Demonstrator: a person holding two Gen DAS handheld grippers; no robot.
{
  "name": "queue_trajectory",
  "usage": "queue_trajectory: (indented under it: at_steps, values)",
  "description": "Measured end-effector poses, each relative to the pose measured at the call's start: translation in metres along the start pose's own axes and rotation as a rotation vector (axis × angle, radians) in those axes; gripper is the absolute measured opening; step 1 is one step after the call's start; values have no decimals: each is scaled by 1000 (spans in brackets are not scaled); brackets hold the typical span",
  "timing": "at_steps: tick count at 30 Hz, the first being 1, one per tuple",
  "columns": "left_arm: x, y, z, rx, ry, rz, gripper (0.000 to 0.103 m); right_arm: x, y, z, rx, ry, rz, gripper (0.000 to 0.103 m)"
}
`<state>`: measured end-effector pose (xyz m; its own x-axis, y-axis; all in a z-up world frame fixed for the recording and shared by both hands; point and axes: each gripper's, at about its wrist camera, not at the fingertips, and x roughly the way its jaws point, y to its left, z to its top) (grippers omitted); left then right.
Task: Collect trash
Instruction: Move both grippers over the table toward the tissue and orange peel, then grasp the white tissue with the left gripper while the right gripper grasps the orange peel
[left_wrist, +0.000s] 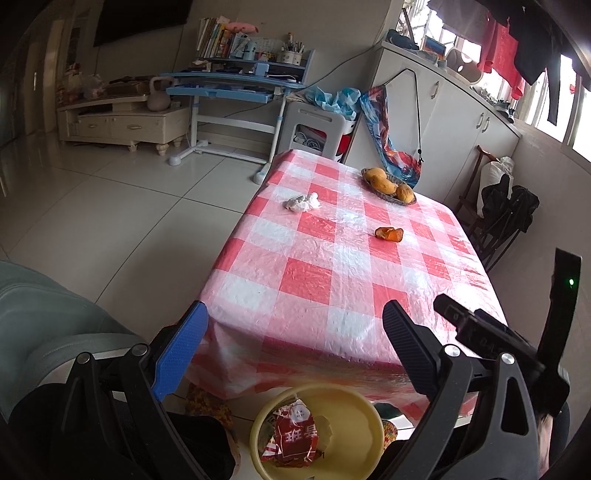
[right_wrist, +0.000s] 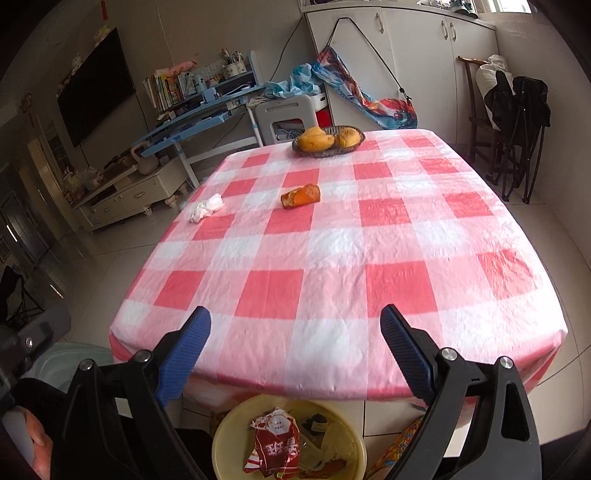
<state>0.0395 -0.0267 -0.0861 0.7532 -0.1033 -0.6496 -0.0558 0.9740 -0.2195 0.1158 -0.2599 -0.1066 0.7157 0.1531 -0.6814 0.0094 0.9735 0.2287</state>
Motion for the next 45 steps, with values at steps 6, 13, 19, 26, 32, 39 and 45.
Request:
queue_trajectory:
  at_steps: [6,13,19,26,32,39,45]
  values:
    - [14,-3,36,62,-5,20,92,38,-19,42,76,50,61,89]
    - [88,-4,96,141,86,91,92,87,-9,72,80,94,113,87]
    - [146,-17,122,176,126,85,92,117,-1,84,43,111,104,80]
    - [196,-30,135,221,175,54,92,135,1,92,23,147,84,68]
    - [229,-40,138,273,190,62,92,145,7,93,-21,164,57,59]
    - [259,-50,134,312,272,24,45,153,5,98,-60,159,47,28]
    - [256,-49,134,293,283,-27,8,150,12,99,-90,146,70,15]
